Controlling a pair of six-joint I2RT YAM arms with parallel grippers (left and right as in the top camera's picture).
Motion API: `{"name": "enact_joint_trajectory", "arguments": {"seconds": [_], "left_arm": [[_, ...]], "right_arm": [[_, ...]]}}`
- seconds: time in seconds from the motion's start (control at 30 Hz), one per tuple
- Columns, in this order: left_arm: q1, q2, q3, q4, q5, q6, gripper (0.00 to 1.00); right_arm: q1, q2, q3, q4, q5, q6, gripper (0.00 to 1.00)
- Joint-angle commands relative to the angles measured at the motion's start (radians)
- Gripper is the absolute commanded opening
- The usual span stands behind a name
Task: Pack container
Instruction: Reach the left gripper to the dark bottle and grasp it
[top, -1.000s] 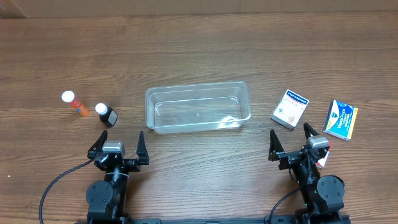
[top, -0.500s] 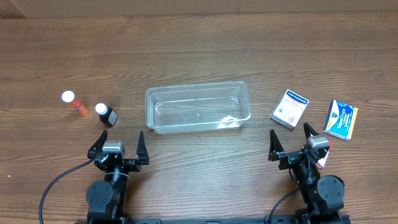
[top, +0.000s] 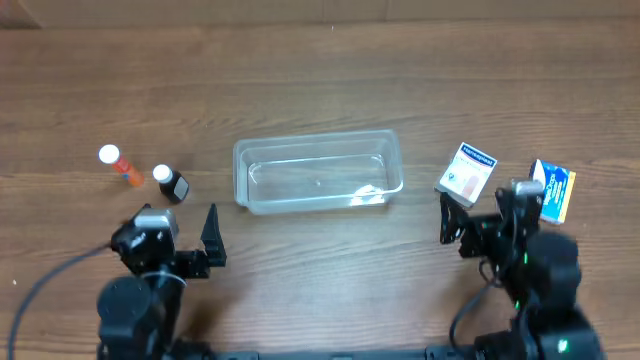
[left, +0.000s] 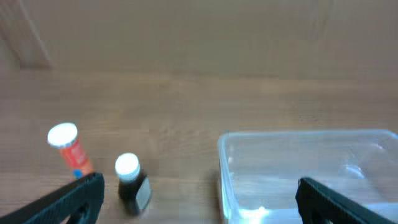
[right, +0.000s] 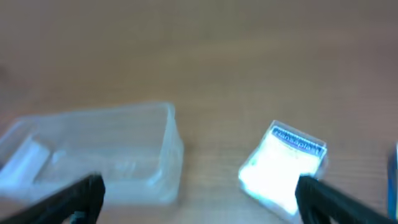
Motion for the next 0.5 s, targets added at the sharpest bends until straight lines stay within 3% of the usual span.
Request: {"name": "enact_joint_trajectory", "arguments": {"seconds": [0.0, 0.1, 0.17, 0.47], "left_arm": [[-0.007, 0.31, 0.324, -0.229, -0.014, -0.033, 1.0], [-0.007, 0.613, 0.668, -0.552, -0.014, -0.018, 1.0], [-0.006, 0.724, 0.8, -0.709, -0.019, -0.017, 1.0], [0.206, 1.014, 0.98, -0.715, -0.037, 0.011, 1.0]], "right_arm": [[0.002, 0.307, 0.333, -0.215, -0.006, 0.014, 1.0], [0.002, 0.586, 0.629, -0.517, -0.006, 0.014, 1.0], [0.002, 0.671, 0.685, -0.558, -0.004, 0.014, 1.0], [-0.02, 0.679, 0.684, -0.566, -0.002, 0.014, 1.0]]}}
